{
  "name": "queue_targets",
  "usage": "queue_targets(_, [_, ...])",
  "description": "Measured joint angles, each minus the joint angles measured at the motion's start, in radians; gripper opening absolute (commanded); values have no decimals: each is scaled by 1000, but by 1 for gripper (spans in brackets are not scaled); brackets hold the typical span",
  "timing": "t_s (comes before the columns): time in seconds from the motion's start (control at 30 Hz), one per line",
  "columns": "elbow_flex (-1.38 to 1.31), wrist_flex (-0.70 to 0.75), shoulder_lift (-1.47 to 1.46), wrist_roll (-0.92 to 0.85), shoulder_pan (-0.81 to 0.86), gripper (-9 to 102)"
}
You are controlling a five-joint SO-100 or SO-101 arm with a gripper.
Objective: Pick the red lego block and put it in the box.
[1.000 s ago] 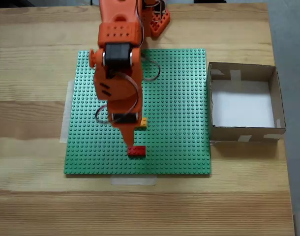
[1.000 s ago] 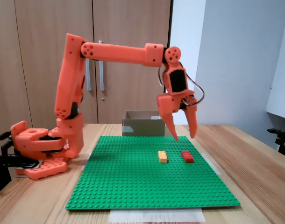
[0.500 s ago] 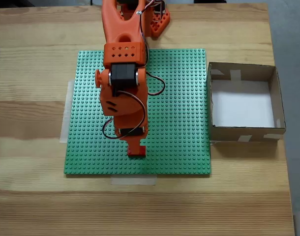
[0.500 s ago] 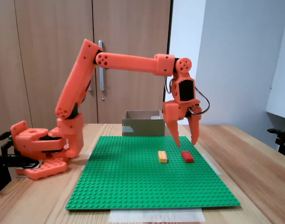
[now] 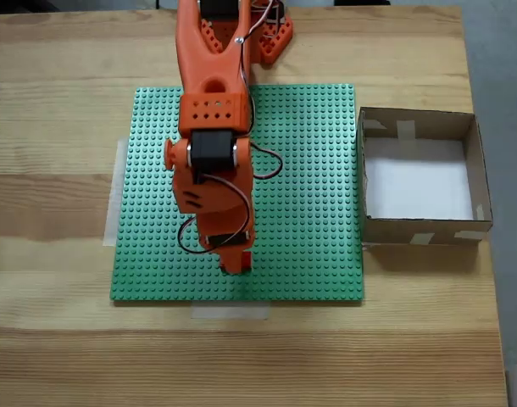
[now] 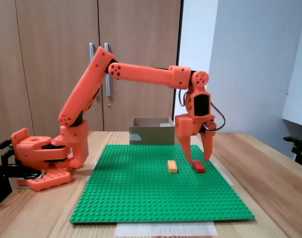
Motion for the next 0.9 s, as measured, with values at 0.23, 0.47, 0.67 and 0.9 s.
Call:
queue_targets(0.23, [-8,0,-20,-14,3,21])
queue_targets(0.47, [-43,12,-67,-15,3,20])
queue_targets(0.67, [-64,15,-95,-17,3,20])
queue_targets(0.9, [-74,15,-95,-17,-9,19])
